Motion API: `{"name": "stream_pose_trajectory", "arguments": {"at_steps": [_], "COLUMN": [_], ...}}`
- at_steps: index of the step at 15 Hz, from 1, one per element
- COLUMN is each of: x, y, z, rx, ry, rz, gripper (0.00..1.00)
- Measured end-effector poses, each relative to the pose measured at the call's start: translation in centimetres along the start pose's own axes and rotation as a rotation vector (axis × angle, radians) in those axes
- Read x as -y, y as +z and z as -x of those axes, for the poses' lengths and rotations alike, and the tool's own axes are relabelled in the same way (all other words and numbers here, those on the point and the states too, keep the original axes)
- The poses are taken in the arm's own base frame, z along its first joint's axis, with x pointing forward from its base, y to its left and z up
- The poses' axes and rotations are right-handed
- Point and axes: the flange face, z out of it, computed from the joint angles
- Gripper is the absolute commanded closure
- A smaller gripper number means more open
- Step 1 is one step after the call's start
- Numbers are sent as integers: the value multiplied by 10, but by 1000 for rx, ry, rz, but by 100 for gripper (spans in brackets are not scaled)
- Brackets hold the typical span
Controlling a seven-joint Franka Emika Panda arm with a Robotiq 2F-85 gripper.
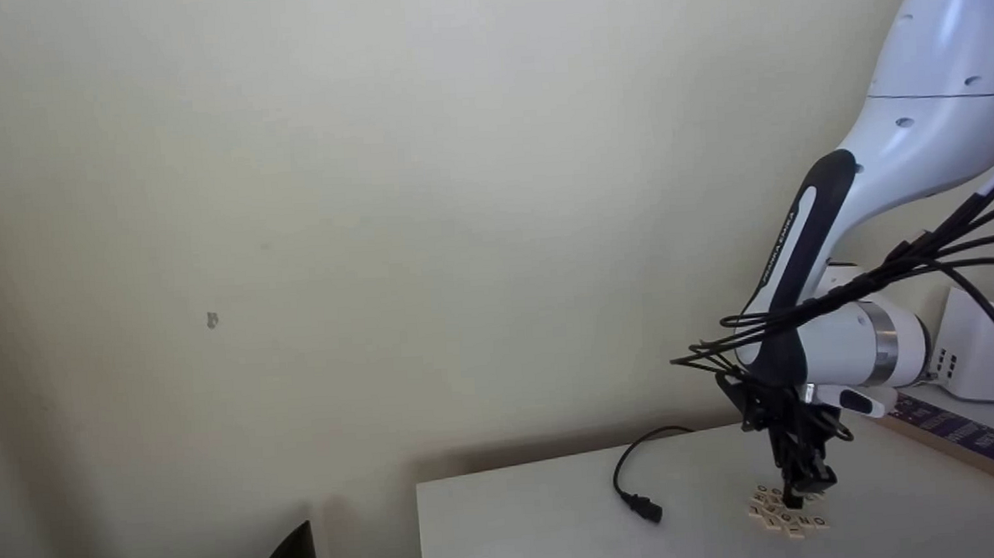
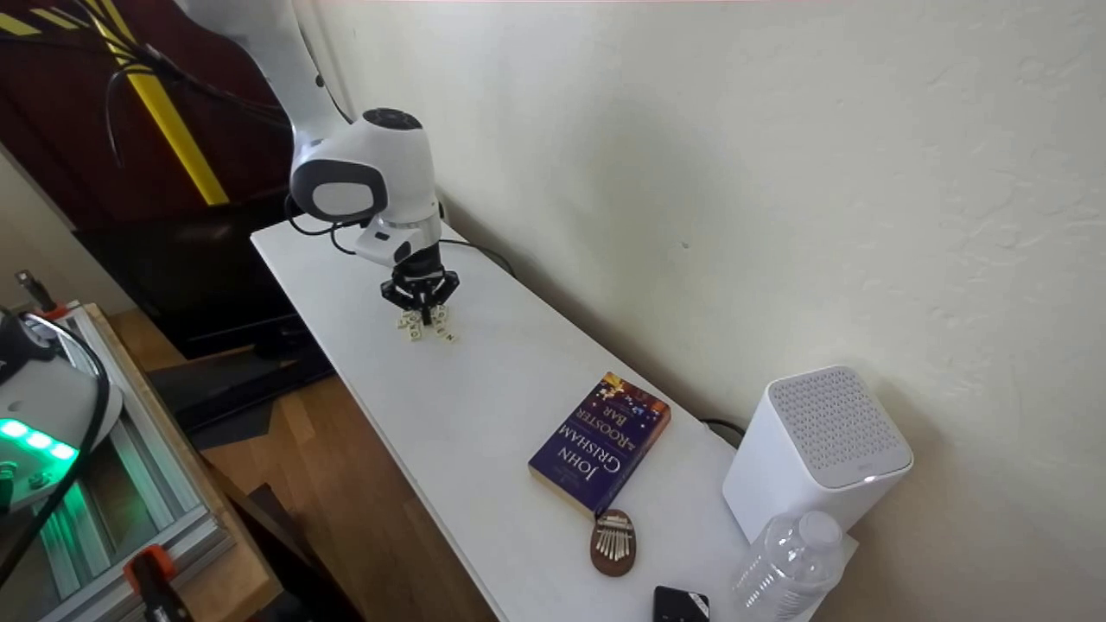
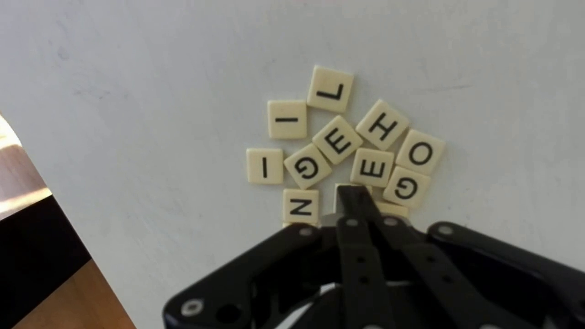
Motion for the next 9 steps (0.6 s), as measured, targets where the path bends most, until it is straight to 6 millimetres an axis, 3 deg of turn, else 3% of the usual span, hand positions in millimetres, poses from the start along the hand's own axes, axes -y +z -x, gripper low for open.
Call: {"name": "stream_pose_trajectory", "arguments": {"at_steps": [9], "x": [7], "y": [-1], "z": [14], "rx": [15], "ry": [-17], "rz": [-14], "gripper": [100]}}
